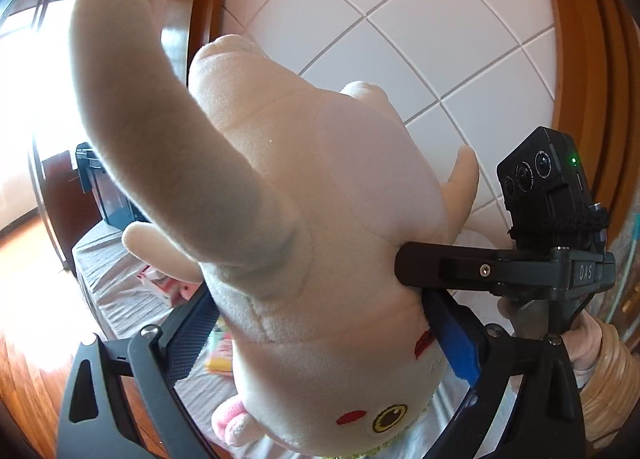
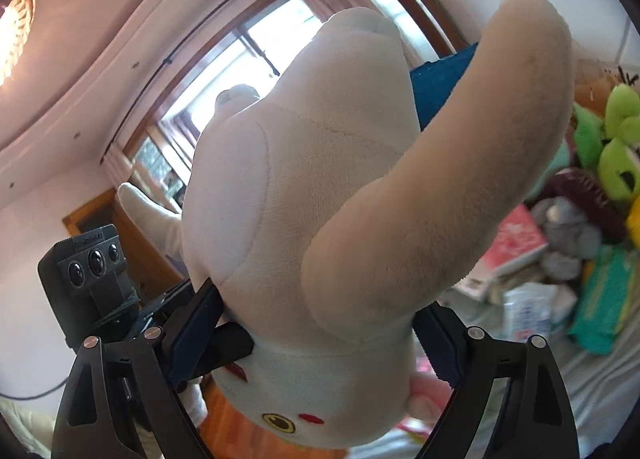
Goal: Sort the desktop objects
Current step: 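Lift the white plush with both tools and carry it toward the blue crate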
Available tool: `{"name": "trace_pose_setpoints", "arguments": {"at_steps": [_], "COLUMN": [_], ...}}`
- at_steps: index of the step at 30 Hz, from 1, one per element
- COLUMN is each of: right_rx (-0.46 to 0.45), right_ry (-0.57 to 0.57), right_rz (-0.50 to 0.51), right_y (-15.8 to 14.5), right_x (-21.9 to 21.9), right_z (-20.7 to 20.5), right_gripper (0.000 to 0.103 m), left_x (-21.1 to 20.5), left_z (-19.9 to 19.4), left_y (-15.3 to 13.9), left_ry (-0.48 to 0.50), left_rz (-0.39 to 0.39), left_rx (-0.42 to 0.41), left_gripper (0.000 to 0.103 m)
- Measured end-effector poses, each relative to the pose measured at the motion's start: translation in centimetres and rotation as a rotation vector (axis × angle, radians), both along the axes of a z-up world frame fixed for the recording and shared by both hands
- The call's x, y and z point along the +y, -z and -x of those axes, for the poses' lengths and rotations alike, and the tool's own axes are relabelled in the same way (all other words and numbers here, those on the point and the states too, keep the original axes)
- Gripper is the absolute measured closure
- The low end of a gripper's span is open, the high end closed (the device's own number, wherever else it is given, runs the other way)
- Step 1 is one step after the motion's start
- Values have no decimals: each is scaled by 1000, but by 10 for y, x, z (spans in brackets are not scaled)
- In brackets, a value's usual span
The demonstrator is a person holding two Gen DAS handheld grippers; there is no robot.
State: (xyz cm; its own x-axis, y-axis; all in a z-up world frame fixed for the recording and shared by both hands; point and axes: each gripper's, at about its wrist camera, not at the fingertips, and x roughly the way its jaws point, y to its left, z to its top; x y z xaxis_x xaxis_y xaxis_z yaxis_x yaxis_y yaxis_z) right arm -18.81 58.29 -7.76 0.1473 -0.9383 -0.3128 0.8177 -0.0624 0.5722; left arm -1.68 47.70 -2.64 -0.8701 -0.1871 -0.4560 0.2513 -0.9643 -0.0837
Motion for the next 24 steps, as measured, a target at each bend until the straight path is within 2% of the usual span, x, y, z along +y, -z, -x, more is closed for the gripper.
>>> {"name": "trace_pose_setpoints", "arguments": {"at_steps": [4,8,18,24], "right_rx": [-9,12,29,47], "right_ry": [51,62,2,-9], "right_rz": [3,-13,1,-20], "right_y": [-11,-18,-22,-34], "right_x": [-26,-48,-126,-181], "right_z": [-41,-54,-20,-10], "right_gripper": [12,12,12,12], "left_x": [-27,-51,-122,-179], "left_z": [-20,-26,-23,-16], "left_y": [-8,-11,-27,-36], "left_ry": [36,45,-6,-3], "left_rz": [-4,-15,-2,-18], "left_rx": [0,13,18,37], "left_gripper": [4,4,4,4]}}
